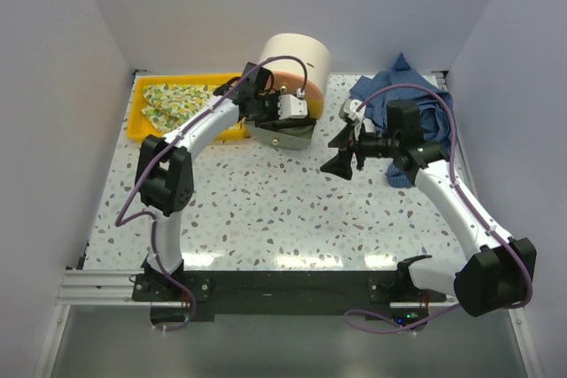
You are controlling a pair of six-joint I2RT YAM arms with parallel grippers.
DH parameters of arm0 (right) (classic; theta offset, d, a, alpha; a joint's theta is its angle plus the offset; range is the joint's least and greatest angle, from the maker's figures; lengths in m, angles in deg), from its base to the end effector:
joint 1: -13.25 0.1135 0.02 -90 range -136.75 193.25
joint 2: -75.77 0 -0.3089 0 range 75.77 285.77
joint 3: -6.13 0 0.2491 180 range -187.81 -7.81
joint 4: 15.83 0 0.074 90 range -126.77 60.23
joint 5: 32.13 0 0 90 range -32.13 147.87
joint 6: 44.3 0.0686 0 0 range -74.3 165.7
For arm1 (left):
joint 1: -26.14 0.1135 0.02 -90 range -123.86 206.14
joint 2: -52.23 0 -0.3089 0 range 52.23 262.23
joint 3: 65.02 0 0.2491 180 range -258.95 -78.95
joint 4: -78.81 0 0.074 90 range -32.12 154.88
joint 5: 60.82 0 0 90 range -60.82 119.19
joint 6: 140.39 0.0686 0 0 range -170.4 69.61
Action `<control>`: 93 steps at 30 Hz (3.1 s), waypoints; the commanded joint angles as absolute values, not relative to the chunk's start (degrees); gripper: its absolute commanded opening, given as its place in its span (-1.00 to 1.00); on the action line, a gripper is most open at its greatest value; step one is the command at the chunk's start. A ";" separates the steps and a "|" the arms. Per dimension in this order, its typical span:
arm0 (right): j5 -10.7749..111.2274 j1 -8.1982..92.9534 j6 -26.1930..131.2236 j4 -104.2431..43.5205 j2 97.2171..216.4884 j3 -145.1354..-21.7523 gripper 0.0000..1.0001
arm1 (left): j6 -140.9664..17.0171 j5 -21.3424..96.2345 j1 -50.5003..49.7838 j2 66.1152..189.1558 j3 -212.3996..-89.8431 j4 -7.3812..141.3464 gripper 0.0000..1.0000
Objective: Organize the makeup
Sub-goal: Place the makeup brush in the drawer, then pick up the makeup brush at the corner of the board.
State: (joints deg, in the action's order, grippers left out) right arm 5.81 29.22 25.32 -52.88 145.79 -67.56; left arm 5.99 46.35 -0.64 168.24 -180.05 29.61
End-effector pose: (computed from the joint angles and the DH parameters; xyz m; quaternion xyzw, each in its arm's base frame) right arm 0.2351 0.1236 0.3558 -0.4445 0.6867 0.3697 0.4407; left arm 0.4318 -0.2406 0.2797 0.6550 0.6617 -0.0497 0.3614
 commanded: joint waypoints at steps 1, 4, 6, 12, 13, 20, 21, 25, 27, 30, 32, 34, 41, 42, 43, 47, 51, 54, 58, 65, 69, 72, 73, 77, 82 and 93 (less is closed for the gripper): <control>3.90 28.72 25.84 -51.65 145.65 -68.54 0.61 | 6.74 46.41 -0.75 168.51 -182.93 32.18 -0.40; 3.99 28.63 25.93 -51.74 145.65 -68.54 0.61 | 6.03 46.41 -0.93 168.60 -182.66 32.89 -0.08; 3.81 28.63 26.01 -51.65 145.65 -68.54 0.61 | 5.68 46.59 -0.84 168.42 -182.40 32.89 0.00; 3.55 28.46 26.28 -51.12 145.65 -68.28 0.61 | 3.49 47.73 -0.84 166.05 -180.56 35.43 0.01; 3.64 28.37 26.28 -51.12 145.65 -68.28 0.61 | 2.96 47.99 -0.84 164.83 -180.21 36.13 0.01; 3.46 28.28 26.36 -51.04 145.47 -68.10 0.61 | -4.06 51.68 -0.67 157.44 -174.67 45.17 0.06; 3.46 28.28 26.36 -50.95 145.38 -68.10 0.61 | -4.86 52.29 -0.67 156.65 -172.84 46.06 0.07; 3.38 28.19 26.45 -50.77 145.29 -68.02 0.61 | -6.10 58.25 -0.67 154.10 -169.57 48.44 0.03; 3.29 28.19 26.54 -50.77 145.21 -68.02 0.61 | -6.19 59.94 -0.75 154.27 -169.13 48.53 0.00; 3.38 27.93 26.63 -50.77 145.03 -68.10 0.61 | -6.10 62.14 -0.84 155.76 -170.00 47.66 -0.10; 3.46 27.84 26.63 -50.68 144.94 -68.01 0.61 | -6.19 63.20 -1.10 157.08 -170.71 46.78 -0.17; 3.55 27.58 26.63 -50.60 145.03 -67.93 0.61 | -6.27 63.72 -1.37 157.96 -171.15 46.60 -0.22; 12.93 27.58 29.96 -46.12 145.29 -66.00 0.58 | -9.78 61.97 -1.63 155.42 -168.35 47.82 -0.42; 14.17 27.58 31.36 -45.50 145.47 -65.82 0.54 | -10.57 61.45 -1.63 154.37 -167.29 48.52 -0.44; 15.14 27.49 32.16 -44.28 145.56 -65.64 0.51 | -12.15 60.40 -1.63 151.66 -166.06 49.14 -0.45; 18.49 27.58 33.57 -43.30 146.08 -65.38 0.42 | -18.83 56.44 -1.55 143.13 -157.12 54.40 -0.48; 18.76 27.58 31.65 -44.00 146.00 -65.47 0.41 | -27.97 51.17 -1.46 134.16 -150.07 57.67 -0.42; 17.70 27.49 29.10 -45.23 145.91 -65.55 0.42 | -34.82 47.21 -1.11 127.74 -145.32 57.59 -0.38; 15.69 27.58 26.89 -47.08 146.44 -65.82 0.42 | -42.46 42.21 0.56 118.97 -139.52 55.13 -0.33; 14.45 27.58 26.19 -47.70 146.35 -65.99 0.43 | -52.31 38.77 3.55 104.45 -126.44 55.65 -0.27; 13.13 27.58 26.10 -47.87 146.26 -65.91 0.44 | -59.26 31.41 4.43 97.60 -122.29 55.48 -0.10; 12.69 27.58 26.01 -47.96 146.26 -65.91 0.45 | -63.05 29.36 4.87 95.22 -120.00 54.51 -0.07; 12.52 27.58 25.93 -47.87 146.17 -65.82 0.45 | -64.44 29.36 5.05 94.95 -119.04 54.33 -0.07; 12.34 27.58 25.75 -47.96 145.91 -65.82 0.46 | -73.14 18.92 5.14 94.77 -117.89 49.95 -0.01; 11.81 27.58 25.66 -48.05 145.82 -65.82 0.47 | -80.79 13.19 5.22 93.89 -115.17 47.91 0.07; 11.20 27.58 25.40 -48.22 145.56 -65.73 0.48 | -97.48 3.26 5.49 93.97 -113.84 41.69 0.53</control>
State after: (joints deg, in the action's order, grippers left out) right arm 13.16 27.80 26.48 -48.64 146.34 -65.41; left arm -88.74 9.37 4.93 92.85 -112.93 44.52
